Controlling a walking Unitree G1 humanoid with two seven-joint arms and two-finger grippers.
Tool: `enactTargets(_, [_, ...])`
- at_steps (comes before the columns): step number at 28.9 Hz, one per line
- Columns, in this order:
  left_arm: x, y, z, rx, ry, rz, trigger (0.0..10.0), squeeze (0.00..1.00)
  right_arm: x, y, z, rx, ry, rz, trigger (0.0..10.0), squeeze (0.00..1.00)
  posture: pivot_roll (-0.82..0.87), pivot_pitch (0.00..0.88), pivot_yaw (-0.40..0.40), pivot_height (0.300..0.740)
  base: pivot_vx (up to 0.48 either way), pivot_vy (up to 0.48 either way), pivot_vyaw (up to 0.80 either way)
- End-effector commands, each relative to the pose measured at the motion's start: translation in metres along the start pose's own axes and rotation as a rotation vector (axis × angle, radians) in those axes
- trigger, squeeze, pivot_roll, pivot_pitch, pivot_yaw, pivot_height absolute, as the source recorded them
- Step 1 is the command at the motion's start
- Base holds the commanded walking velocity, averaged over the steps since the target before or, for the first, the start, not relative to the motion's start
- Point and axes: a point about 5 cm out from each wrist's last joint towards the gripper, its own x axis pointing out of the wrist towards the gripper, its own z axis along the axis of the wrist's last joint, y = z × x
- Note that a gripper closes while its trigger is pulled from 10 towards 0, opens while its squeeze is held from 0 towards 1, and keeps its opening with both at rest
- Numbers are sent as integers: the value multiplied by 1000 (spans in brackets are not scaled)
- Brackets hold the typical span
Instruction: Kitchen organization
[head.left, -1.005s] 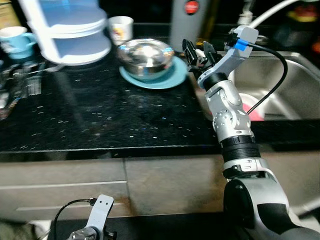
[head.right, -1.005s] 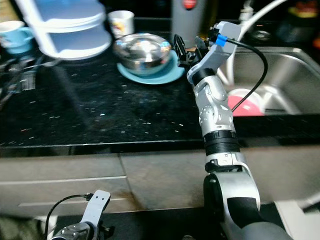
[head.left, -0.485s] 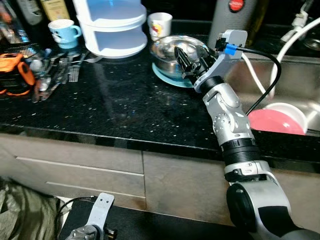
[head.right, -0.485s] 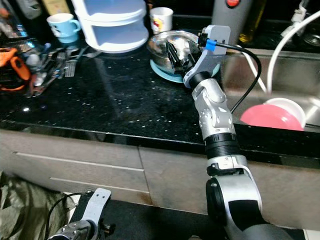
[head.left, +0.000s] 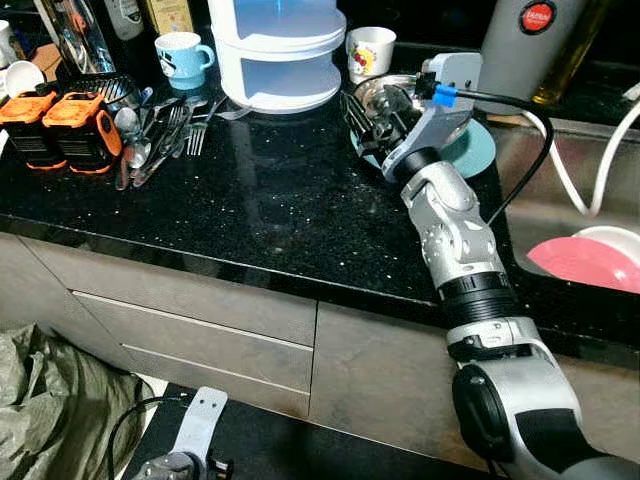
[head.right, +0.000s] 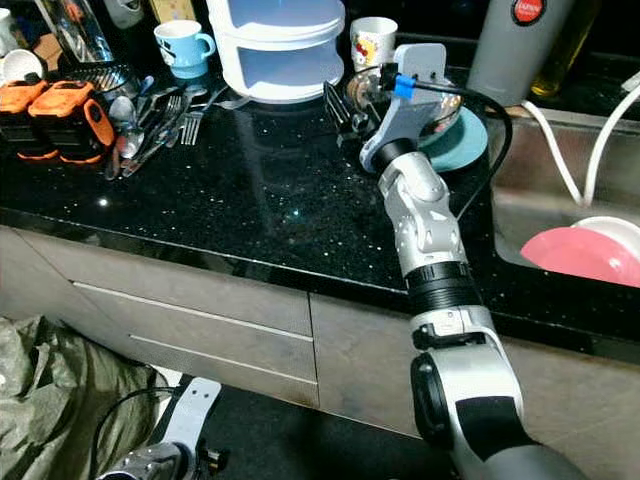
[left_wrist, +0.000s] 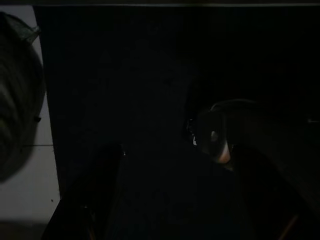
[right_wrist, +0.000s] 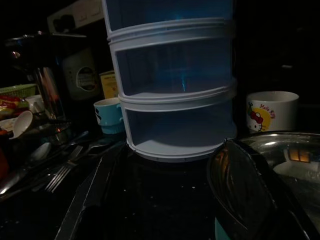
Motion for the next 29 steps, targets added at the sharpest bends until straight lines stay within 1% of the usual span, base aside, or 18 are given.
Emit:
enactTargets(1, [0, 0, -8, -3, 21, -1, 10000, 0, -1, -1, 2, -8, -10, -6, 10000, 0, 27, 79, 7, 740, 0, 0, 763])
enactTargets(4, [0, 0, -8, -6, 21, 0, 10000, 0, -1, -2, 2, -14, -12, -10, 10000, 0, 28, 80, 7, 740, 0, 0, 763])
enactTargets(5, [-1, -1, -9, -6, 25, -17, 10000, 0, -1, -3, 2, -23, -10, -22, 10000, 0, 28, 80, 6, 740, 0, -446, 750])
enactTargets(8, [-1, -1, -9, 10, 29, -16, 10000, 0, -1, -3, 1, -38, -1, -33, 10000, 0, 31, 76, 6, 740, 0, -446, 679])
enactTargets(10, [-1, -1, -10, -30, 25, -13, 10000, 0, 0, -5, 1, -22, -3, -60, 10000, 0, 31, 72, 6, 740, 0, -458, 0])
enactTargets(13, [-1, -1, -10, -19, 25, -7, 10000, 0, 0, -6, 2, -21, -3, -68, 10000, 0, 32, 69, 5, 740, 0, -343, 0])
enactTargets(15, [0, 0, -10, -33, 15, 10, 10000, 0, 2, -10, 5, -55, 0, -76, 10000, 0, 31, 63, 5, 740, 0, 0, 0])
enactTargets(16, [0, 0, -10, -33, 15, 10, 10000, 0, 2, -10, 5, -55, 0, -76, 10000, 0, 31, 63, 5, 740, 0, 0, 0])
enactTargets(18, [0, -1, -10, -32, 15, 6, 10000, 0, 2, -10, 6, -56, 7, -74, 10000, 0, 31, 63, 5, 740, 0, 0, 800])
enactTargets(26, [0, -1, -9, -19, 15, 0, 10000, 0, 2, -13, 11, -129, -8, -83, 10000, 0, 25, 56, 3, 740, 0, 0, 766])
enactTargets(27, [0, -1, -9, -19, 15, 1, 10000, 0, 3, -15, 12, -166, -1, -88, 10000, 0, 25, 55, 3, 740, 0, 0, 0])
enactTargets(29, [0, -1, -9, -19, 15, 2, 10000, 0, 3, -16, 13, -181, 2, -88, 10000, 0, 25, 55, 3, 740, 0, 0, 0])
